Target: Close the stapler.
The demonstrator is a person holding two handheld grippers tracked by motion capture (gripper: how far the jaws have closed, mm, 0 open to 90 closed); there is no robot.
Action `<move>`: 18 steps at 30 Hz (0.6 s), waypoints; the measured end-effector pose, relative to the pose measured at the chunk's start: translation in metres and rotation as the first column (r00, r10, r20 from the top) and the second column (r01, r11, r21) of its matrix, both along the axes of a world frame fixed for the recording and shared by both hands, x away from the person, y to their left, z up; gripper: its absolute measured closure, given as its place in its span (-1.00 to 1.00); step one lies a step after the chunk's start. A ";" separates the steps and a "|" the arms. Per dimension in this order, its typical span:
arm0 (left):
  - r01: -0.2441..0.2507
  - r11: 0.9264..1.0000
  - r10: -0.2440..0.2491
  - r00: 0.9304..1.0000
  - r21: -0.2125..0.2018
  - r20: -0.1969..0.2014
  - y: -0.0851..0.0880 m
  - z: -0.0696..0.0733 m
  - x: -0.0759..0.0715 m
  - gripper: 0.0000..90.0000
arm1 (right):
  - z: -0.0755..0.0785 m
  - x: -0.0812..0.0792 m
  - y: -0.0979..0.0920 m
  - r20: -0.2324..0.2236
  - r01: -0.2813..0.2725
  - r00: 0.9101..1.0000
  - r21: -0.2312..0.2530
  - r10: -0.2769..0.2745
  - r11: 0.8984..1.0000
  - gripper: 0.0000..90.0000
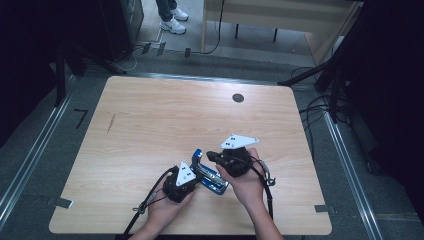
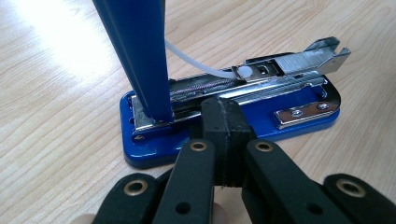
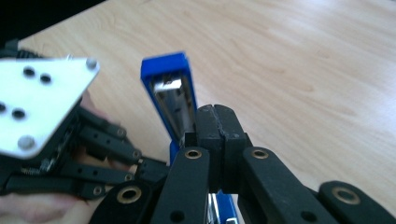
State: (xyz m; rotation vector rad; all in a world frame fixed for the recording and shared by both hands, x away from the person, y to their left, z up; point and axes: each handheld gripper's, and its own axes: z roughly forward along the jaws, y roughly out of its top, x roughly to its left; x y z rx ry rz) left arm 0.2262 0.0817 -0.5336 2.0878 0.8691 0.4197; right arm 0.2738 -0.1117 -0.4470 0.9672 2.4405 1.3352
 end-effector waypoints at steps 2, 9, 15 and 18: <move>-0.001 1.000 0.001 1.000 0.001 -0.001 0.000 0.000 0.000 1.00 | 0.003 0.001 0.001 0.018 0.011 1.000 0.009 -0.011 1.000 1.00; 0.002 1.000 -0.002 1.000 -0.005 -0.005 0.000 0.000 0.000 1.00 | 0.014 0.006 0.009 0.032 0.021 0.999 0.024 -0.021 1.000 1.00; 0.003 1.000 -0.003 1.000 -0.006 -0.008 0.000 0.000 0.000 1.00 | 0.024 0.010 0.022 0.045 0.003 0.999 0.013 -0.004 1.000 1.00; 0.006 1.000 -0.006 1.000 -0.007 -0.007 0.001 0.000 0.001 1.00 | 0.026 0.011 0.025 0.048 0.002 0.999 0.017 -0.003 1.000 1.00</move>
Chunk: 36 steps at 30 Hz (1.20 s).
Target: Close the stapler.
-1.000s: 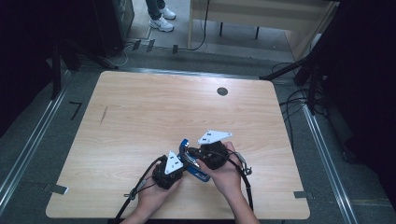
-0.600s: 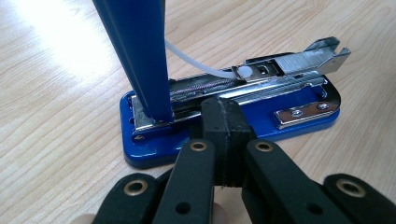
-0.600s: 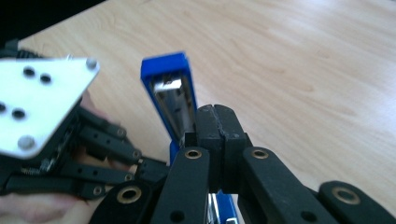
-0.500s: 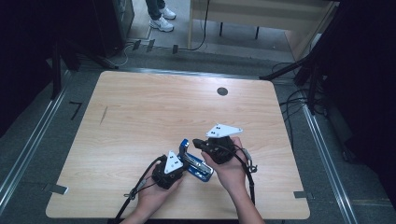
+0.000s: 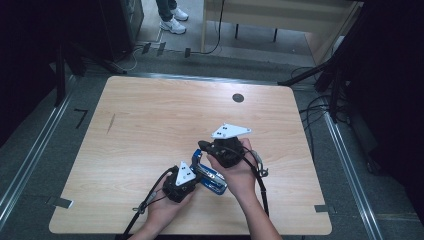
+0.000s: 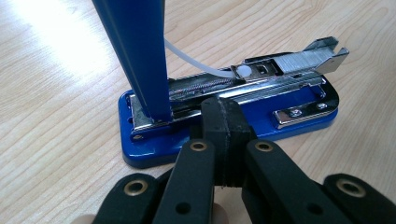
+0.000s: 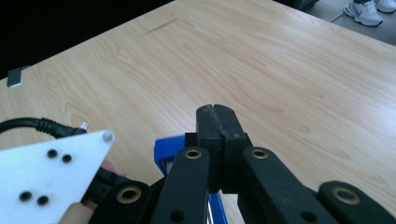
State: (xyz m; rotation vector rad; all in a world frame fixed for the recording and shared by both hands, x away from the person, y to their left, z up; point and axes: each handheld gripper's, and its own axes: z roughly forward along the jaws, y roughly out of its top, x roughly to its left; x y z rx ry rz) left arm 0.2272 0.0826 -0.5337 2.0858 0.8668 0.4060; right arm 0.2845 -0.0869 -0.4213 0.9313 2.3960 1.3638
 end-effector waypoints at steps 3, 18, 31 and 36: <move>0.000 1.000 0.000 1.000 0.000 -0.001 0.000 0.000 0.000 1.00 | 0.003 0.000 0.005 0.009 -0.012 1.000 -0.002 0.012 1.000 1.00; 0.007 1.000 -0.007 1.000 0.000 -0.004 0.001 0.000 0.000 1.00 | 0.001 -0.008 0.009 0.017 -0.045 0.999 -0.025 0.046 0.999 1.00; 0.020 1.000 -0.020 1.000 -0.008 -0.009 0.001 0.000 -0.001 1.00 | -0.005 -0.022 -0.014 0.020 -0.017 1.000 -0.013 0.017 1.000 1.00; 0.025 1.000 -0.025 1.000 -0.007 -0.009 0.001 0.000 -0.002 1.00 | -0.011 -0.028 -0.025 0.018 -0.001 1.000 -0.008 0.001 1.000 1.00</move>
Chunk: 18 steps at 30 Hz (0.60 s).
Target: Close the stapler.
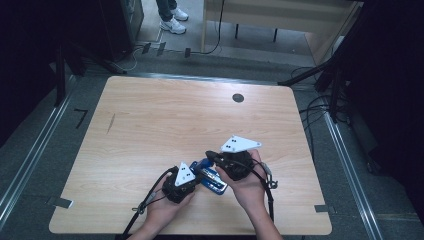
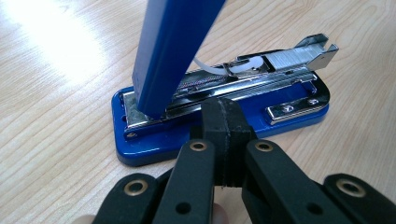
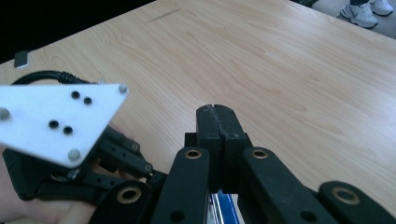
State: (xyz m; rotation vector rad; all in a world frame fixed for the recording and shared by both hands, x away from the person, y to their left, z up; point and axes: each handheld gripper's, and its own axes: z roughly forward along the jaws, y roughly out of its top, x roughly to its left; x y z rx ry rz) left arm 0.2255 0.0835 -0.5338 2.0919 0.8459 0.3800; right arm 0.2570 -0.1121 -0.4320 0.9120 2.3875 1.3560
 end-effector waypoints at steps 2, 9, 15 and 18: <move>0.001 1.000 -0.001 1.000 0.001 0.002 0.000 0.000 0.000 1.00 | -0.002 -0.002 -0.004 -0.002 0.006 1.000 0.003 -0.006 1.000 1.00; 0.003 1.000 -0.003 1.000 0.005 0.003 0.000 0.000 -0.001 1.00 | -0.012 -0.008 -0.014 -0.017 0.021 1.000 0.004 -0.021 1.000 1.00; 0.011 1.000 -0.011 1.000 0.009 0.000 0.000 0.000 -0.001 1.00 | -0.020 -0.013 -0.022 -0.020 0.035 0.999 0.007 -0.035 0.999 1.00; 0.013 1.000 -0.013 1.000 0.009 -0.001 0.000 0.000 -0.001 1.00 | -0.025 -0.015 -0.026 -0.028 0.043 0.999 0.010 -0.043 0.999 1.00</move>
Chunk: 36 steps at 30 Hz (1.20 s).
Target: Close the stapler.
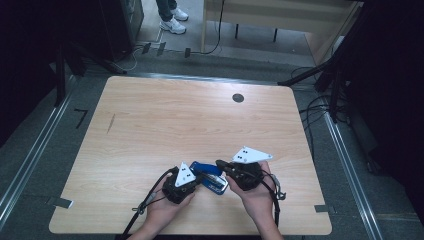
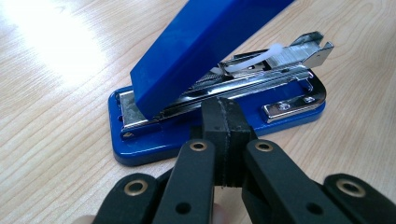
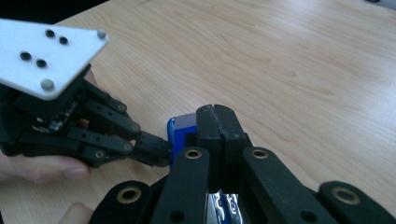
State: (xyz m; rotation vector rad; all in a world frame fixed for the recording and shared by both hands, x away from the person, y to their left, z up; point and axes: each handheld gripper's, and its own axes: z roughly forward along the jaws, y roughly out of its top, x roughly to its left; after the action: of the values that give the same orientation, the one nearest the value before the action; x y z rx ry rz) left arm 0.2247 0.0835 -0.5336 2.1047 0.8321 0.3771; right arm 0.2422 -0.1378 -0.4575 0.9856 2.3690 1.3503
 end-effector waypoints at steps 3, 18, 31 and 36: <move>0.003 1.000 -0.003 1.000 -0.002 -0.002 0.000 0.000 0.000 1.00 | -0.005 -0.002 -0.004 -0.007 0.006 1.000 0.002 -0.006 1.000 1.00; 0.008 1.000 -0.008 1.000 0.000 -0.004 0.000 0.000 0.000 1.00 | -0.026 -0.013 -0.012 -0.030 0.022 0.999 0.001 -0.022 1.000 1.00; 0.013 1.000 -0.013 1.000 0.002 -0.006 0.000 0.000 -0.001 1.00 | -0.039 -0.025 -0.014 0.007 0.047 0.999 -0.007 -0.046 0.999 1.00; 0.015 1.000 -0.014 1.000 0.004 -0.006 0.000 0.000 -0.001 1.00 | -0.046 -0.031 -0.011 0.009 0.092 0.996 -0.003 -0.092 0.996 1.00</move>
State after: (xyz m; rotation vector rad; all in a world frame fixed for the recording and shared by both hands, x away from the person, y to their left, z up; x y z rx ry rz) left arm 0.2240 0.0838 -0.5335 2.1150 0.8195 0.3656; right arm 0.2108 -0.1486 -0.5039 1.0710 2.2888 1.3140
